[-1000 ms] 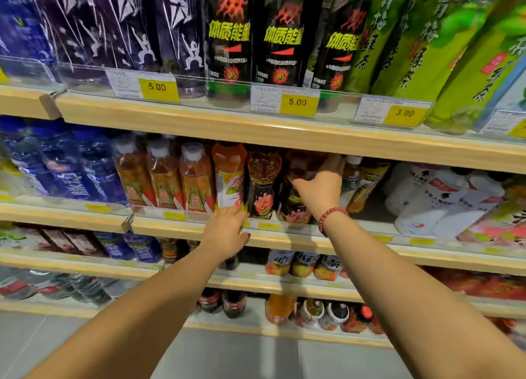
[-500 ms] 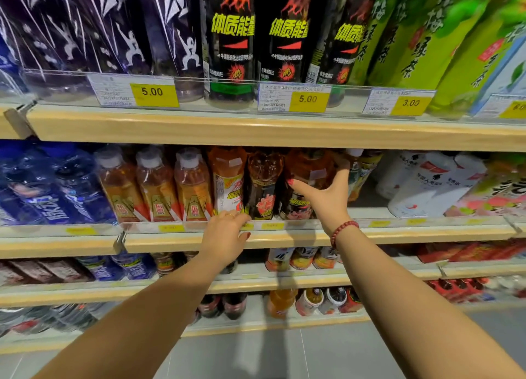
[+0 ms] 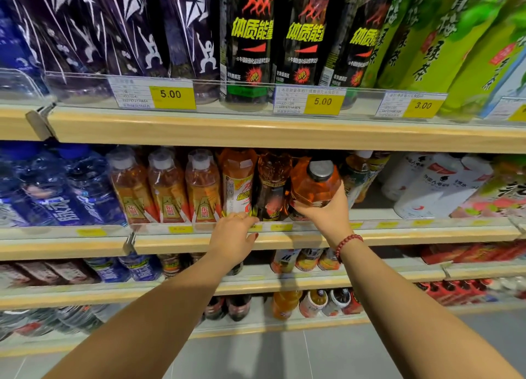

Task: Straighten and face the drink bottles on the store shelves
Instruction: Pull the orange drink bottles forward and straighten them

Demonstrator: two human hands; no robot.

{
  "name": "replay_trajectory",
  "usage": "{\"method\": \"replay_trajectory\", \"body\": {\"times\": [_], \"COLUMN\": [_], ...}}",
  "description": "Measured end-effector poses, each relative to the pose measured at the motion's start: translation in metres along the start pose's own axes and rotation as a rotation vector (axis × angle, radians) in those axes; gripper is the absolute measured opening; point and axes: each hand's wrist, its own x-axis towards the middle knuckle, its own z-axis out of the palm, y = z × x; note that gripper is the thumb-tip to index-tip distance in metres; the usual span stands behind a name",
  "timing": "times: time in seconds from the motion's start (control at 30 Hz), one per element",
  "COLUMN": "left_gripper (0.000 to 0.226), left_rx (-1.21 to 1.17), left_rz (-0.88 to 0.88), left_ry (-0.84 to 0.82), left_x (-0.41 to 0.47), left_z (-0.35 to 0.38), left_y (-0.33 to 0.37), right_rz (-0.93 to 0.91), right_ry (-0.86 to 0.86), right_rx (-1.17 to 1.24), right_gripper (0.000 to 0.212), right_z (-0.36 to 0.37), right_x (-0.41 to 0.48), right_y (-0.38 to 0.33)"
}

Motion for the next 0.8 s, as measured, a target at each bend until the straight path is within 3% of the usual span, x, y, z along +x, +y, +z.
{"method": "replay_trajectory", "body": {"times": [0.13,0.27,0.43,0.6,0.73,0.8], "left_gripper": [0.04,0.043,0.055,0.067,0.029,0.03], "left_rx": [-0.03,-0.038,-0.038,0.047,0.046,0.043], "left_rz": [-0.022,-0.043,-0.044,-0.01,-0.037,-0.079], "left_ry": [-0.05,-0.107,-0.189,-0.255,-0.192,-0.137], "left_x": [0.001,0.001,-0.002,-0.008,-0.019,-0.03], "left_z": [-0.006,-0.011,-0.014,-0.02,-0.029,-0.028], "left_y": [-0.001,-0.004,-0.004,0.0,0.0,-0.002], "right_rz": [-0.016,-0.004,-0.034,-0.009,0.119,0.177], "right_ry": [0.025,0.063,0.088,0.032,-0.034,-0.081], "right_rx": [0.028,0.075,0.18,0.172,0.199,0.202], "right_gripper": [0.08,0.068,0.079,0.057,0.052,0.05], "right_z": [-0.002,-0.008,-0.019,-0.033,-0.042,-0.044], "right_x": [-0.004,-0.018,-0.036,-0.056,-0.076,-0.087], "right_y": [0.0,-0.004,-0.024,-0.028,0.003,0.021]}}
